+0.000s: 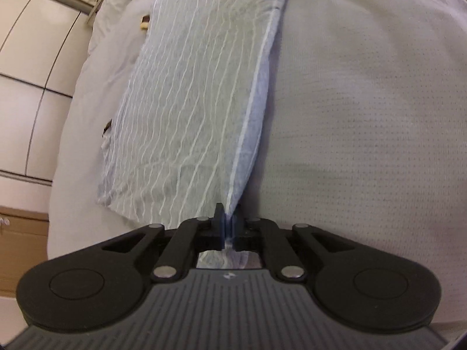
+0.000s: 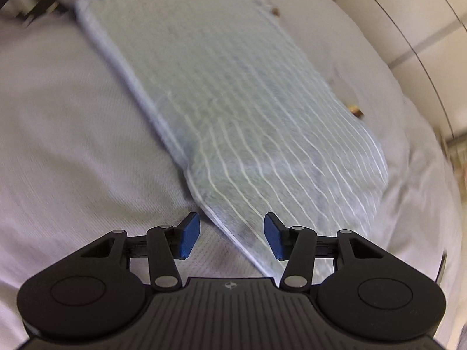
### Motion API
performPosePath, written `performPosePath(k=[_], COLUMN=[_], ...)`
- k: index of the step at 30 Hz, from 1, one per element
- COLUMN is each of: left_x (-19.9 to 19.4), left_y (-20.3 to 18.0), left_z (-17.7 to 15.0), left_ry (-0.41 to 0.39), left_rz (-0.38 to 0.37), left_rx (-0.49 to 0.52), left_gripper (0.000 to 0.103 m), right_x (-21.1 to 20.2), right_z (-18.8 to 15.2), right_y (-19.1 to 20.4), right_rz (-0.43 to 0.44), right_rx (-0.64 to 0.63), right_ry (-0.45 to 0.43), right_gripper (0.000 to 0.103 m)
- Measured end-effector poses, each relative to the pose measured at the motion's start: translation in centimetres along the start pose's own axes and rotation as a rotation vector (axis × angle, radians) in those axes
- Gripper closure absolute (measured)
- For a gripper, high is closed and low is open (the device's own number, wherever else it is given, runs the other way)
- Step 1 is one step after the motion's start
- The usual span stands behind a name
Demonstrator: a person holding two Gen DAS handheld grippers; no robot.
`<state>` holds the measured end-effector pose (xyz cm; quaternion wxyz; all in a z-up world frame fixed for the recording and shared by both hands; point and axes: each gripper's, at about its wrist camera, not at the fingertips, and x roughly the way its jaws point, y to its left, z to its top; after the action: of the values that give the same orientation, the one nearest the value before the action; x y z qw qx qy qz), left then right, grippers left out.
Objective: Fold clothes
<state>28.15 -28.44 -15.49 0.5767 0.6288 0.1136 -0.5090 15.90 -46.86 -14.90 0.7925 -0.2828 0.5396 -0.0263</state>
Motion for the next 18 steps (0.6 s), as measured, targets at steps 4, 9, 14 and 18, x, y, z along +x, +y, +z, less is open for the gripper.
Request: performPosePath(k=[4, 9, 14, 18], left_x=[0.0, 0.0, 0.0, -0.4], left_y=[0.7, 0.7, 1.0, 1.7], left_z=[0.4, 0.4, -0.1, -1.0], left_ry=[0.006, 0.015, -0.005, -0.053], left_rz=[-0.018, -0.047, -0.071, -0.115], left_rx=[-0.037, -0.061, -0.065, -0.081], left_gripper=[0.101, 0.101, 0.101, 0.095], right_x=[0.9, 2.1, 3.3, 3.0], right_z=[-2.0, -4.8, -7.4, -8.1], right_y=[-0.2, -2.3, -4.1, -5.0], right_rz=[-0.047, -0.126, -0.162, -0.199], right_rx=[-0.079, -0.039, -0.010, 0.007], right_ry=[-0.031, 0.024, 0.117, 0.177], right_gripper=[0.060, 0.091, 0.101, 0.100])
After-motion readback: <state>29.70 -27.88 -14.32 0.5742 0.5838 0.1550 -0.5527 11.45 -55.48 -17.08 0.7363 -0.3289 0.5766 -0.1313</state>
